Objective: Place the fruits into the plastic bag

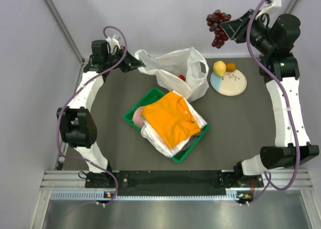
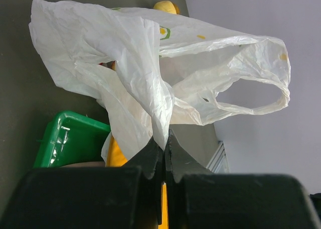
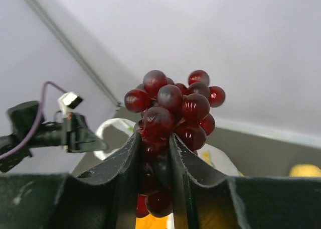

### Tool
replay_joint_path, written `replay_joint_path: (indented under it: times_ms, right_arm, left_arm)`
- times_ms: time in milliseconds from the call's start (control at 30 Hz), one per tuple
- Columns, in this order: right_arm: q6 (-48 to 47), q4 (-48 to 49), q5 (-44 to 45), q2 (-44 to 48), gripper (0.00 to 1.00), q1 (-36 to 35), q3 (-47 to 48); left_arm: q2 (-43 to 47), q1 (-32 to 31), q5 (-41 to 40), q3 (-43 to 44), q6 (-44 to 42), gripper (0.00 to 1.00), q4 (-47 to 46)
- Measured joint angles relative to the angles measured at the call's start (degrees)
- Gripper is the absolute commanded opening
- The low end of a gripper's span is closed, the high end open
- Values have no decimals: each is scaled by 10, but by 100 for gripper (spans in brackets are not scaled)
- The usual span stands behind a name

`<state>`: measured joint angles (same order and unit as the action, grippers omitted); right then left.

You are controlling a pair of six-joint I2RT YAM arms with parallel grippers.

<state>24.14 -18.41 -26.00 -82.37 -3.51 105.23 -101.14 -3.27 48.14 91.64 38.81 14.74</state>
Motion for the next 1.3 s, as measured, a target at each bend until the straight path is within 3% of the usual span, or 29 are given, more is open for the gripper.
replay_joint_path:
  times_ms: [333, 600, 800, 1300]
  right_arm:
    - [-16, 4, -30, -52, 0, -123, 49]
    - [-108, -120, 14, -149, 0, -211, 136]
    - [-179, -212, 52, -184, 0, -229, 179]
    - [-252, -308, 103, -232, 0, -234, 181]
  left_arm:
    - [0, -5, 4, 0, 0, 0, -2]
    - [1, -6, 5, -2, 2, 0, -9]
    - [23, -6, 3, -43, 10, 0, -28]
    - [33, -12, 0, -60, 27, 0, -47]
